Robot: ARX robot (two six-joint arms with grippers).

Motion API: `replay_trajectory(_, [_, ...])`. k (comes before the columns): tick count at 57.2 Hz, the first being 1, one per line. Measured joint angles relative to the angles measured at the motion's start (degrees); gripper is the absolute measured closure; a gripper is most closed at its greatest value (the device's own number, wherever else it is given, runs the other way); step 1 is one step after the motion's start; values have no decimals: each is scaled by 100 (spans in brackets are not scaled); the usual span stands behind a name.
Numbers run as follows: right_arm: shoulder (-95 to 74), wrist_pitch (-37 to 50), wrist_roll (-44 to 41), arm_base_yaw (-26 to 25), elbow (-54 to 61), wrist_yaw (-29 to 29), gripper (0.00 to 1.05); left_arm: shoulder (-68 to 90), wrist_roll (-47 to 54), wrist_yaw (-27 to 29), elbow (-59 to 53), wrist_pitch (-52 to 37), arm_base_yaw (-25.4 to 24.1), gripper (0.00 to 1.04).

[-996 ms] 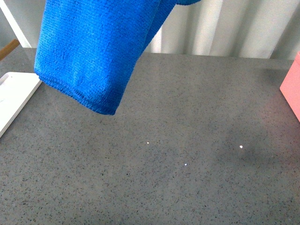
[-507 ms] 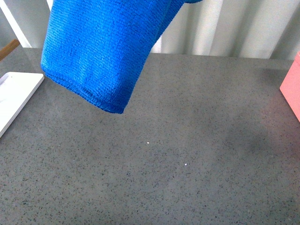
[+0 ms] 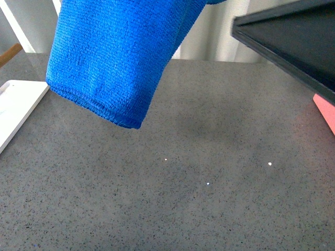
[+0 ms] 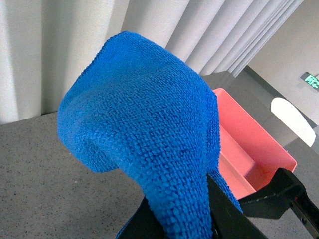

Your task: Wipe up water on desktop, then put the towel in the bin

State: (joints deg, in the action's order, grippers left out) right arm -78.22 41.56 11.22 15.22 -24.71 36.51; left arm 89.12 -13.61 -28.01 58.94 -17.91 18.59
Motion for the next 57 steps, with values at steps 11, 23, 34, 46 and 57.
replay_trajectory(11, [-726, 844, 645, 214, -378, 175, 7, 0, 0, -2, 0, 0, 2, 100])
replay_trajectory(23, [-1231, 1314, 997, 393, -813, 417, 7, 0, 0, -2, 0, 0, 2, 100])
replay_trajectory(34, [-1840, 1346, 1279, 584, -1493, 372, 7, 0, 0, 0, 0, 0, 0, 100])
replay_trajectory(46, [-2444, 1458, 1440, 761, -2109, 330, 7, 0, 2, 4, 0, 0, 0, 100])
replay_trajectory(57, [-2761, 1720, 1657, 907, -2437, 343, 7, -2, 37, 83, 7, 0, -31, 100])
